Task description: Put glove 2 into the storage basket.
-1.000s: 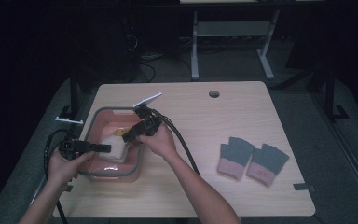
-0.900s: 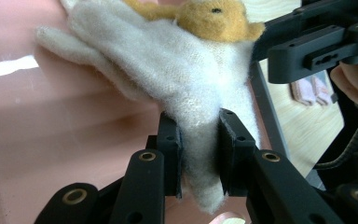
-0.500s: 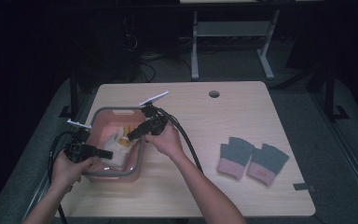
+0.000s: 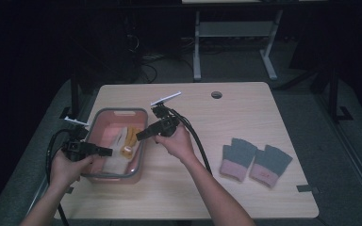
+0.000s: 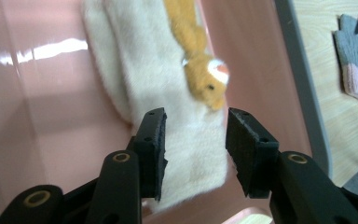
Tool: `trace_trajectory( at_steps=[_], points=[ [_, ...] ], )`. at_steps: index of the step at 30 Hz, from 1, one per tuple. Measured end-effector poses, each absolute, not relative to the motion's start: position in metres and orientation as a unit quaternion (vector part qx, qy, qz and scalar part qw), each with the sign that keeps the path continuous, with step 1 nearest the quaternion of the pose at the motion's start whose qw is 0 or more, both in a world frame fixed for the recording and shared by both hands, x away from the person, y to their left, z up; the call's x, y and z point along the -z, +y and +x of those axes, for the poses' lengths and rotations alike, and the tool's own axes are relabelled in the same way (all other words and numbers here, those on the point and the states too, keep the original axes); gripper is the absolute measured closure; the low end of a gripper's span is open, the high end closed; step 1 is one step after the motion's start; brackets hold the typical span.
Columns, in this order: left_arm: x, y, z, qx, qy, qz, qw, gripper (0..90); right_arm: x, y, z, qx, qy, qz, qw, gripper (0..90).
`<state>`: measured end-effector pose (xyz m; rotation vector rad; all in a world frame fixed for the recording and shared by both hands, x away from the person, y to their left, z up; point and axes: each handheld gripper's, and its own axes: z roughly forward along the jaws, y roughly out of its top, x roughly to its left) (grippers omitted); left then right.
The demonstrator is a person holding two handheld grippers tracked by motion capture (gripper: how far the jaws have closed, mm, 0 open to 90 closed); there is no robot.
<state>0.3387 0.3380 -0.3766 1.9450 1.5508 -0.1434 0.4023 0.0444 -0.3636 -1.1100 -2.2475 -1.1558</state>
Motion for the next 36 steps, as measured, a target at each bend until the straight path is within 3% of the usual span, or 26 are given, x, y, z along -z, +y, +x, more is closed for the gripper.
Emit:
trace_trajectory(
  at_steps=[2,6,19,36],
  points=[
    [0.375,0.335,0.34,0.052,0.586,0.742,0.322,66.9,0.364,0.041,0.402,0.411,-0.8,-0.396,0.188,63.9],
    [0.378,0.327,0.343,0.053,0.582,0.75,0.308,70.6,0.363,0.031,0.402,0.414,-0.799,-0.395,0.185,63.5],
    [0.402,0.309,0.358,0.051,0.588,0.777,0.217,68.0,0.359,0.003,0.402,0.427,-0.79,-0.403,0.177,61.3],
    [0.375,0.315,0.354,0.048,0.579,0.76,0.289,56.9,0.358,-0.016,0.4,0.425,-0.79,-0.41,0.166,58.7]
  ],
)
